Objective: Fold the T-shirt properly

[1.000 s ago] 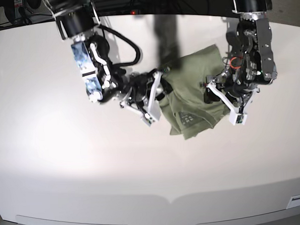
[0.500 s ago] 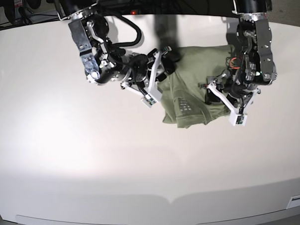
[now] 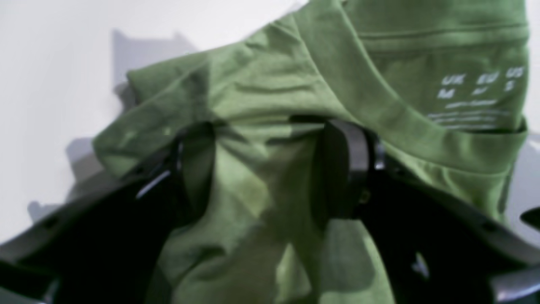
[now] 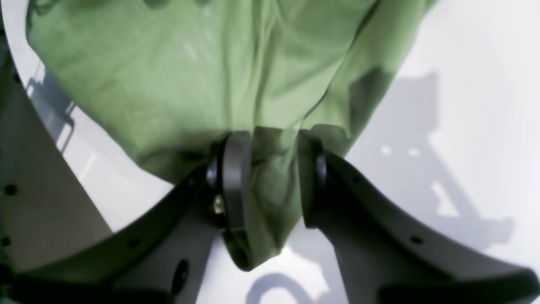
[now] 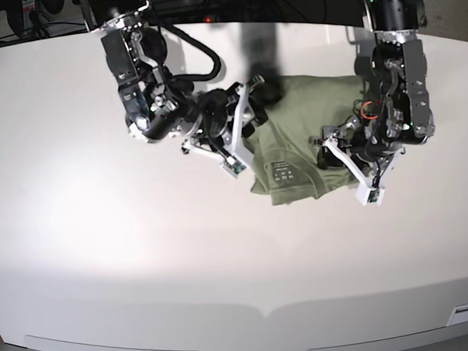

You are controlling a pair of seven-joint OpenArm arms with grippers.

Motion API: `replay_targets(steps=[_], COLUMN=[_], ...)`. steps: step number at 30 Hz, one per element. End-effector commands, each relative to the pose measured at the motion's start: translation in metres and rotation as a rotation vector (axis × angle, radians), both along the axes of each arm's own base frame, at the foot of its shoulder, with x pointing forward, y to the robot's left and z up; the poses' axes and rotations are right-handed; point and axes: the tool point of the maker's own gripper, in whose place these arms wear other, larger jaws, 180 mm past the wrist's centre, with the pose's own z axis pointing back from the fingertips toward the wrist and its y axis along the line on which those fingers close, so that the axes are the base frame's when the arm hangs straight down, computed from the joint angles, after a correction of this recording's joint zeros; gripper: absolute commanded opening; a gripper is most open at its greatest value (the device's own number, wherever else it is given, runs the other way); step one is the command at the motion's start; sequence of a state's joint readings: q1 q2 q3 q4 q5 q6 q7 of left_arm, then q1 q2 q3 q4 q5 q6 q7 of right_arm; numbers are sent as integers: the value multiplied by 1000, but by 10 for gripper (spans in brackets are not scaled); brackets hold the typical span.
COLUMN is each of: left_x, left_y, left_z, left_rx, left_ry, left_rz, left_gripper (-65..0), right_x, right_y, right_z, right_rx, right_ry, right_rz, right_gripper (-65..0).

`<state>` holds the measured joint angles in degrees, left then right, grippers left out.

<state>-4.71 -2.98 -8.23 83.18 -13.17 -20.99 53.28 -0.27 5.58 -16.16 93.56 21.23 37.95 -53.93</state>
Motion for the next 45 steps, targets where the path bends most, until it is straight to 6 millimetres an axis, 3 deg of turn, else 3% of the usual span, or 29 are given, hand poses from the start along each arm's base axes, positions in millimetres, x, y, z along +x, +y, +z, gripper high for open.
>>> replay_targets(steps=[1, 9, 16, 20, 24, 28, 33, 36, 40, 45], left_x=[18, 35, 49, 55, 57, 38, -15, -49, -99, -160], left_y=[-2, -1, -1, 17, 55, 82, 94, 96, 96, 116], left_z=[18, 34, 48, 57, 82, 116, 127, 118, 87, 56], left_rx=[-18, -11, -10, 43, 195, 318, 415, 436, 446, 560], left_ry=[-62, -101, -137, -172, -232, -284, -264, -219, -89, 65], left_rz=[2, 0, -1, 5, 86, 103, 87, 90, 65, 73], left_gripper=[-268, -268, -268, -268, -268, -268, -268, -268, -268, -268], right_x=[13, 58, 90, 93, 90, 70, 25, -9, -63, -127], right_y=[4, -23, -62, -80, -106, -132, -175, -195, -208, -227], right_z=[18, 64, 100, 112, 127, 138, 128, 122, 113, 98], right_rx=[40, 100, 44, 53, 71, 58, -74, -145, -178, -243], right_ry=[-58, -203, -295, -308, -306, -328, -315, -276, -161, 9], right_rz=[-4, -135, -229, -279, -331, -366, -428, -470, -500, -537], right_gripper=[-453, -453, -453, -453, -453, -453, -453, -453, -453, -453])
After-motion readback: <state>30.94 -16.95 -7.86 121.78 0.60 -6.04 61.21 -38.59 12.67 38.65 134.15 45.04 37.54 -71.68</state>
